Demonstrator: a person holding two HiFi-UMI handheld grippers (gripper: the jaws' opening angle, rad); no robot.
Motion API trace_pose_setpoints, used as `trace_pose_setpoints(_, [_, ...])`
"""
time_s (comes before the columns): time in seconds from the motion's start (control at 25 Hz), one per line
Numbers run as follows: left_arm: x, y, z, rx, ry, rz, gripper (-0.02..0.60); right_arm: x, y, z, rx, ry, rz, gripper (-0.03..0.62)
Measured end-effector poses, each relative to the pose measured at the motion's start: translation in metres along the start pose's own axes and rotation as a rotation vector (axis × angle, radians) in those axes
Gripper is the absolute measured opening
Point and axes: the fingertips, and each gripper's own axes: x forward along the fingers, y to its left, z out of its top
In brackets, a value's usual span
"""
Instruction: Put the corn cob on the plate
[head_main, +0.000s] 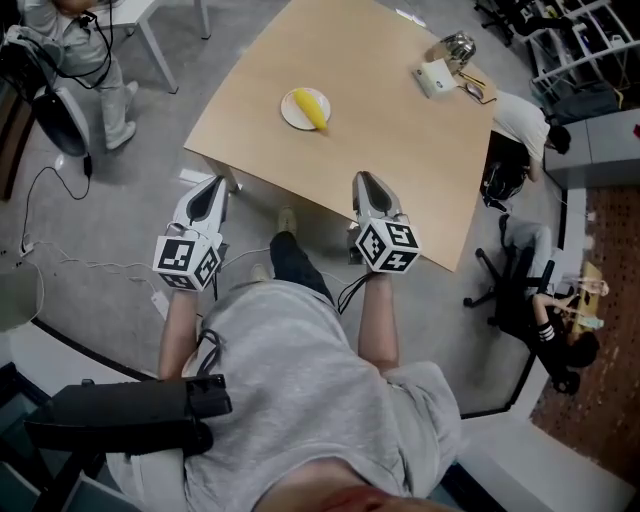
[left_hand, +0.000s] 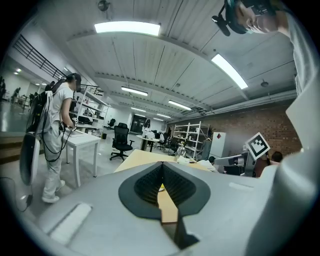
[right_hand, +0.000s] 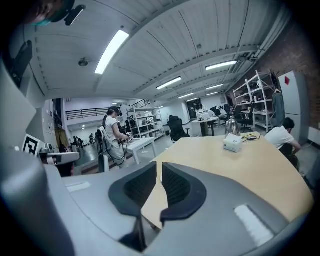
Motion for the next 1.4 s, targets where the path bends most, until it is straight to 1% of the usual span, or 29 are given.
trace_pose_setpoints(0.2, [-0.007, -0.006, -0.007, 0.007, 0.006, -0.032, 0.018, -0.024, -0.002, -0.011, 0.012, -0.017, -0.052, 0.033])
trace_pose_setpoints(0.4, [-0.026, -0.024, -0.001, 0.018, -0.006, -0.038, 0.018, -0.062, 0.002, -0.015, 0.002, -0.047, -0.084, 0.023])
trace_pose_setpoints(0.72, [-0.045, -0.034, 0.011, 0.037, -0.021, -0.047, 0.018, -0.092, 0.018, -0.013, -0.038, -0.099, -0.090, 0.009])
trace_pose_setpoints(1.16, [-0.068, -0.039, 0.016, 0.055, -0.031, -0.050, 0.018, -0.112, 0.032, -0.017, -0.049, -0.121, -0.095, 0.008])
trace_pose_setpoints(1.4, [-0.075, -0.045, 0.012, 0.059, -0.028, -0.056, 0.018, -0.123, 0.034, -0.021, -0.052, -0.127, -0.104, 0.008])
